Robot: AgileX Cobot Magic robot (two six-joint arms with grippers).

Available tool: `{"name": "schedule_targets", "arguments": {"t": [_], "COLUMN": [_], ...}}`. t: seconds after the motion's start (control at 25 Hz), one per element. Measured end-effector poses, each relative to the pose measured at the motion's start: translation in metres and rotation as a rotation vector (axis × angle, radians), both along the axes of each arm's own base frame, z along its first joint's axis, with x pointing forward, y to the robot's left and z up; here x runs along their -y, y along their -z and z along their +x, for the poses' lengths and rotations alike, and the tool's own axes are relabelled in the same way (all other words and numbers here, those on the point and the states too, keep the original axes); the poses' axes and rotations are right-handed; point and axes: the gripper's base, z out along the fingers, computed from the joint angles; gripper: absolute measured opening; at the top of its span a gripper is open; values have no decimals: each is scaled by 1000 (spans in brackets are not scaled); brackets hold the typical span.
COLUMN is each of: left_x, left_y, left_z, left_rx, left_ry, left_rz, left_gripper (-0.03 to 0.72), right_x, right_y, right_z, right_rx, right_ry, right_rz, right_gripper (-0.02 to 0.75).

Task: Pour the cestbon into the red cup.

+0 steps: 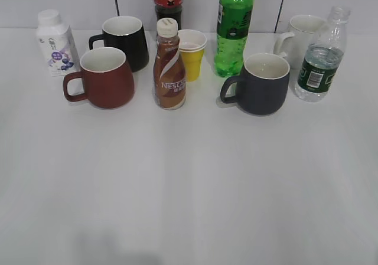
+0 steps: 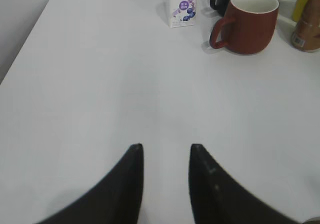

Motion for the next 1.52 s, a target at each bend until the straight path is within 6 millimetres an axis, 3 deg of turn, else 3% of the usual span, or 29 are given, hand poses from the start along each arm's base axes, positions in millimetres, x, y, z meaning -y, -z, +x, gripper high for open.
{"name": "schedule_targets", "arguments": {"t": [0.52,0.72,0.88,1.04,1.2,1.32,1.52], "left_x": [0,2,7,13,19,22,28], "left_y": [0,-17,-32,-34,-34,-25,6], "left_z": [0,17,46,88,135,169,217], "left_rx": [-1,61,180,183,222,223,152], "left_ry": [6,60,77,79,67,55,43], "left_rz": [0,-15,-39,-66,-92,-95,-91], "left_gripper": [237,237,238,242,308,355,368], "right_x": [0,0,-1,-2,-5,-7,-12], "right_y": [0,-11,-31,-39,-42,-43,-29], "right_z": [0,6,29,64,100,128,177], "right_rx": [0,56,212,255,275,305,307], "right_ry": [0,4,8,12,-2,-10,-25], "right_rz": [0,-2,-1,-27,-37,-38,-42], "right_gripper": [588,588,588,588,588,588,588]}}
